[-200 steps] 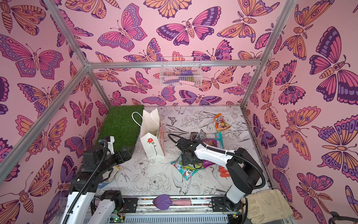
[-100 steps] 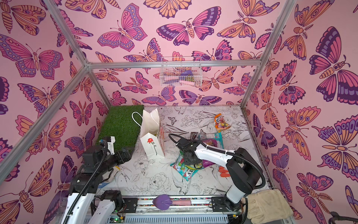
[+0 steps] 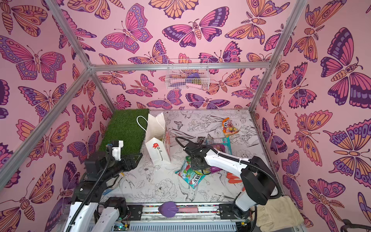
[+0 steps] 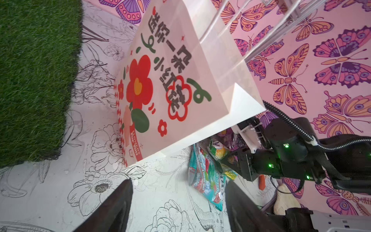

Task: Place the snacks into the paper bag
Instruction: Pick up the snack at the center of the table.

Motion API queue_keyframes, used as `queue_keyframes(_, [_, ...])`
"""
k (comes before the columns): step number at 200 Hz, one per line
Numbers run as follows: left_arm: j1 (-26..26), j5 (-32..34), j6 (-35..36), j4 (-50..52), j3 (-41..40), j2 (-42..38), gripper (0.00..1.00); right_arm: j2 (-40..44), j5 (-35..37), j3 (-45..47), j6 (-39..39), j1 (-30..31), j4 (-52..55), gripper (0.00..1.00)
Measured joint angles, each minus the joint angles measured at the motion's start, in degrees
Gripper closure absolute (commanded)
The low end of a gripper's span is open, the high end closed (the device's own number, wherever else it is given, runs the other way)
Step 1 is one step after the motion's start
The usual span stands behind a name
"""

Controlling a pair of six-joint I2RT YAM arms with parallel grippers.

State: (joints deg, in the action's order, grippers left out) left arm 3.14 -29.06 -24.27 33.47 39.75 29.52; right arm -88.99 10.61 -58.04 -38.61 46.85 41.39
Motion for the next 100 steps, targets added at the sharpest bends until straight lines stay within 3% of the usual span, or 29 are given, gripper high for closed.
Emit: queue_keyframes(100, [2.9, -7.6, 0.1, -0.9, 0.0, -3.5, 0.21, 3.4, 0.0, -2.3, 1.6, -0.4, 2.0, 0.94])
